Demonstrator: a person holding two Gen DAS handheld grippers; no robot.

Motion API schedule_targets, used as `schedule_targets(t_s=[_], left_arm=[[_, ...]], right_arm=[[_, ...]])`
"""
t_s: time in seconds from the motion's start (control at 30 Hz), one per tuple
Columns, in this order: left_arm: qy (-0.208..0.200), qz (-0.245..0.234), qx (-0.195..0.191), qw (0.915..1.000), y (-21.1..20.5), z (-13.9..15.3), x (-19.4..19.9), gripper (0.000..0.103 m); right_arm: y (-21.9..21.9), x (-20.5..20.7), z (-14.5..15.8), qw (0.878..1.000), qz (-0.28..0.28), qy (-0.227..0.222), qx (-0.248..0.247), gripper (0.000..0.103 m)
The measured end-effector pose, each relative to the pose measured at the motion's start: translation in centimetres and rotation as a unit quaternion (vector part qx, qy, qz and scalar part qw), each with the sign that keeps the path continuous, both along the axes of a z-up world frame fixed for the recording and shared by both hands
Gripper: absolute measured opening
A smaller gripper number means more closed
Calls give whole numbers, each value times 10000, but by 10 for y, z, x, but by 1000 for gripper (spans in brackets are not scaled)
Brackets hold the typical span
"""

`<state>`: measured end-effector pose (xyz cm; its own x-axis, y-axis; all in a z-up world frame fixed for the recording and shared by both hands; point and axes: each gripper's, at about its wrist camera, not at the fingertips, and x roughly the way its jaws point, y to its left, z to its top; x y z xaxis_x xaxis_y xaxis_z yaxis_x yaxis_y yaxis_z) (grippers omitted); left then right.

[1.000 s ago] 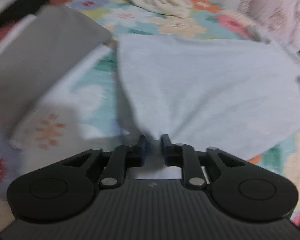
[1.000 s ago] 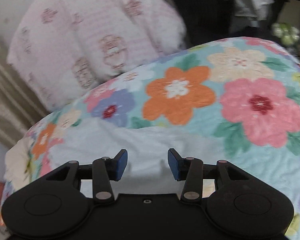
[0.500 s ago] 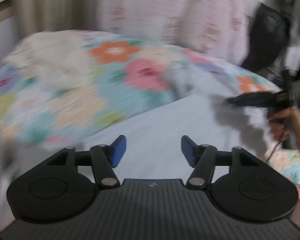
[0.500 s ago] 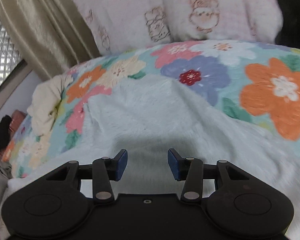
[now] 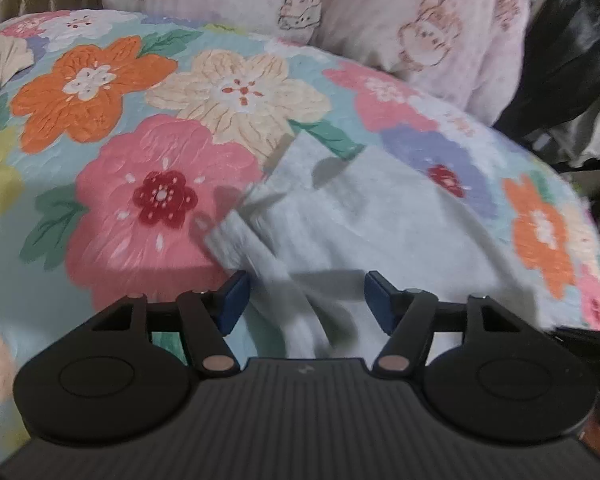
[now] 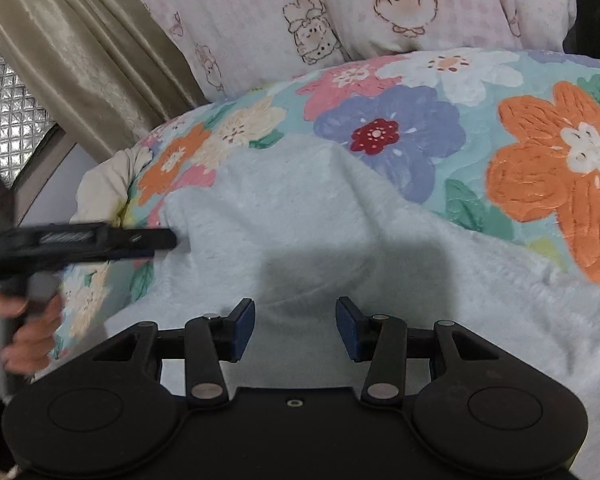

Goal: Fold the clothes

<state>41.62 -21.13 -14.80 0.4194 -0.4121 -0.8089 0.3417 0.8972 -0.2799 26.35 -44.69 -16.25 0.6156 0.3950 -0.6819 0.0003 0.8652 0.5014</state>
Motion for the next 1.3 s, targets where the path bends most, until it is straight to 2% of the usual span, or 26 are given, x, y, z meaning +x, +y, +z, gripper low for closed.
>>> schedule_targets(t_s=[0.07, 0.13, 0.17, 0.2, 0.23, 0.3, 0.4, 0.5, 0.57, 0.63, 0.7, 0.8, 0.83, 0.87, 1.03, 1.07, 1.13, 1.23, 1.3], left_arm=[[68, 61, -62, 9999, -3, -9, 11, 65], [89, 109, -408, 9991, -1, -13, 18, 61], [53, 92, -552, 9984, 0, -13, 19, 52], [-37, 18, -675, 9977, -1, -11, 17, 15], [-178, -119, -819, 9964, -3, -7, 13, 11], [-569, -403, -1111, 9914, -7, 7, -7, 11], [-1205, -1248, -1343, 9756, -18, 32, -56, 11], [-1689, -2269, -1167, 9520, -30, 42, -116, 11], [-1633, -2804, -787, 9426, -37, 30, -145, 12], [-1537, -3275, -340, 9316, -45, 14, -168, 13], [-1478, -3473, 59, 9260, -50, 1, -178, 14], [-1486, -3380, 123, 9293, -49, -4, -184, 16], [-1452, -3323, 105, 9319, -48, -4, -185, 19], [-1360, -3232, 7, 9365, -45, -2, -184, 22], [-1110, -2994, -367, 9469, -29, 6, -198, 42], [-1081, -2952, -383, 9485, -26, 6, -203, 42], [-987, -2842, -441, 9526, -18, 7, -211, 42], [-596, -2400, -797, 9657, -3, 5, -208, 43], [-486, -2055, -935, 9730, 5, 3, -203, 45]], right_arm=[[-2, 0, -3, 9998, 140, 105, -97, 50], [0, -1, -7, 9989, 342, 153, -297, 50], [1, -2, -8, 9985, 399, 132, -353, 50], [0, 0, -9, 9987, 383, 128, -325, 50], [-1, 2, -10, 9989, 353, 130, -282, 50], [-7, 4, -13, 9995, 275, 145, -67, 50], [-23, 5, -19, 9984, 48, 263, 495, 50], [-50, 2, -29, 9872, -454, 519, 1441, 50], [-69, -3, -36, 9727, -833, 649, 2068, 50], [-83, -10, -41, 9603, -1119, 595, 2484, 51], [-91, -13, -43, 9513, -1248, 543, 2765, 53], [-92, -16, -39, 9474, -1207, 471, 2928, 58], [-91, -17, -37, 9472, -1172, 449, 2950, 63], [-91, -17, -36, 9466, -1133, 423, 2987, 65], [-99, -20, -24, 9463, -997, 207, 3067, 69], [-98, -20, -22, 9478, -904, 181, 3051, 70], [-91, -19, -14, 9568, -652, 148, 2829, 70], [-75, -20, 2, 9709, -125, 78, 2391, 74], [-62, -22, 11, 9786, 193, 25, 2051, 76]])
